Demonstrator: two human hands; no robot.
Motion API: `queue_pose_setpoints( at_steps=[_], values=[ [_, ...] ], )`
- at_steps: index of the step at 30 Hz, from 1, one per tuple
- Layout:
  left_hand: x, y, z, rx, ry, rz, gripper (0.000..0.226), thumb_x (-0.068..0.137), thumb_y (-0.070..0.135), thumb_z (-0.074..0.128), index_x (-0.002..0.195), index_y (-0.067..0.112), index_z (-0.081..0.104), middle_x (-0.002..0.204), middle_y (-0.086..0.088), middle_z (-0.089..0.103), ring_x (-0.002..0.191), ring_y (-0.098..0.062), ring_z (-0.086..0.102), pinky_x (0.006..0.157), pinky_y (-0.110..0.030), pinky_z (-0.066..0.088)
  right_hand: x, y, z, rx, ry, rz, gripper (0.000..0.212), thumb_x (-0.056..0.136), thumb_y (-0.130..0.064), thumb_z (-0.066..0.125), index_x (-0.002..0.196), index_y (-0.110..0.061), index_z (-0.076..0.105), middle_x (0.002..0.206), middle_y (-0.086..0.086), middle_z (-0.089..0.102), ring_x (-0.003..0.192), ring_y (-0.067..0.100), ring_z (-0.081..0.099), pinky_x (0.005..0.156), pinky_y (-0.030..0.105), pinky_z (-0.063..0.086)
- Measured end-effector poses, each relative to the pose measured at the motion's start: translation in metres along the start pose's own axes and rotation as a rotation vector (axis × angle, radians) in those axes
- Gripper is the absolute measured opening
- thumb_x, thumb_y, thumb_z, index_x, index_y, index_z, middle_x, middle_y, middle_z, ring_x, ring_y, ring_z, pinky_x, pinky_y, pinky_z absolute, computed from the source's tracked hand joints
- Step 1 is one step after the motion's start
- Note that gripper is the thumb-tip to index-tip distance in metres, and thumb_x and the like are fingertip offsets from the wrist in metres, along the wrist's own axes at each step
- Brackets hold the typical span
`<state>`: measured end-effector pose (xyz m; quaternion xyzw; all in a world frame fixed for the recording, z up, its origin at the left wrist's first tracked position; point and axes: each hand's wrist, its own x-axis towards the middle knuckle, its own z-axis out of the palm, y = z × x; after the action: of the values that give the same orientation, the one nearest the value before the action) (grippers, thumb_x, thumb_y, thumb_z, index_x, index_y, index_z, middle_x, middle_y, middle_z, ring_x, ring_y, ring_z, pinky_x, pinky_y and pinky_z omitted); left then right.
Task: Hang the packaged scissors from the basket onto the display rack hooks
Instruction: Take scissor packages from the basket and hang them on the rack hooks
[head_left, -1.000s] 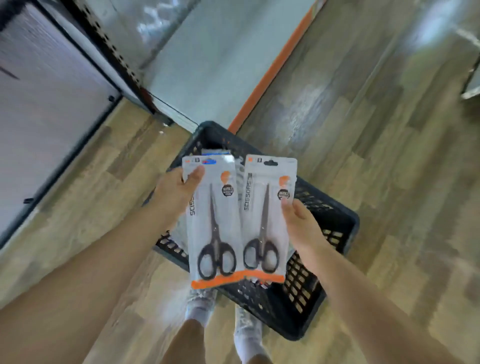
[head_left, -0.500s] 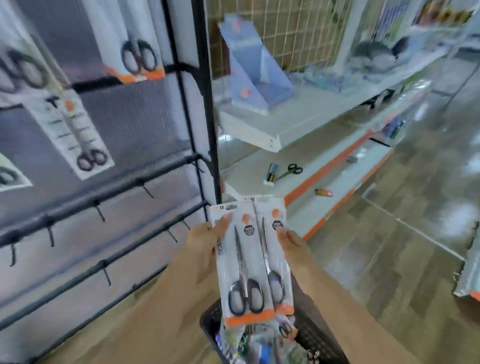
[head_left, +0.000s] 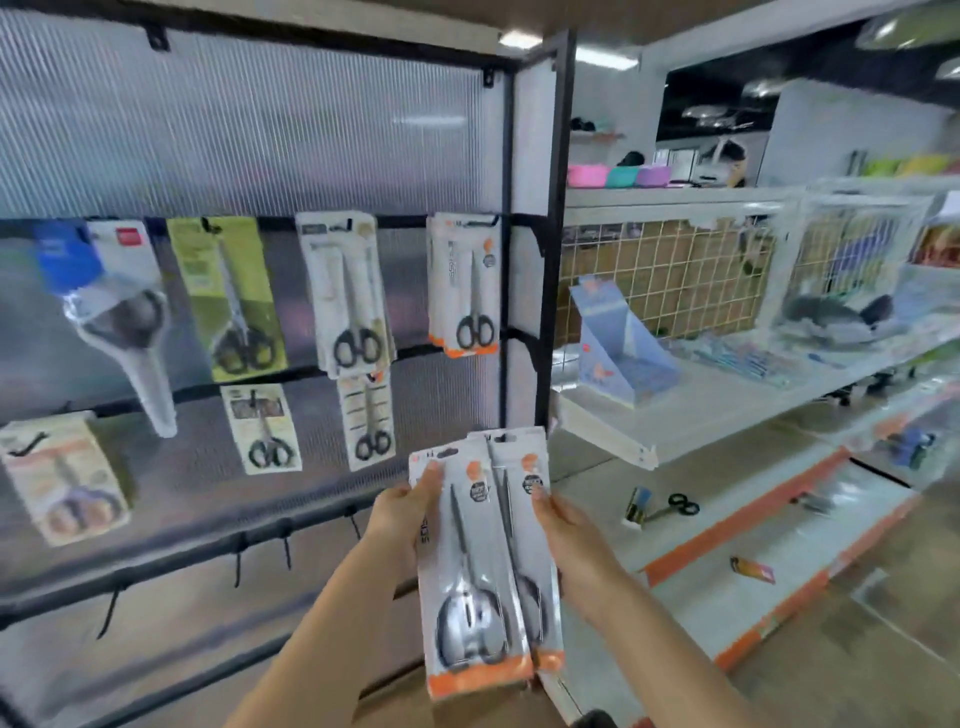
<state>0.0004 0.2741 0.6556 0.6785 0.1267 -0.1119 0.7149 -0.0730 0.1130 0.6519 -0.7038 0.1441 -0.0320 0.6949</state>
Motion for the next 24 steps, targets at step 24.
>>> queue_pose_setpoints(
  at_steps=[24],
  values=[
    [0.042, 0.116, -0.044, -0.02, -0.197, 0.24, 0.06, 0.085, 0.054, 0.056, 0.113, 0.002, 0.059, 0.09, -0.015, 0.067, 0.078, -0.026, 0.063, 0.067, -0.034, 0.051, 0.049, -0.083, 0.07, 0.081, 0.03, -0.25, 0.048, 0.07, -0.028, 0.081, 0.114, -0.019, 0.063, 0.106, -0.006, 0.07, 0.103, 0.014, 0.064, 0.093, 0.033, 0.048]
  ],
)
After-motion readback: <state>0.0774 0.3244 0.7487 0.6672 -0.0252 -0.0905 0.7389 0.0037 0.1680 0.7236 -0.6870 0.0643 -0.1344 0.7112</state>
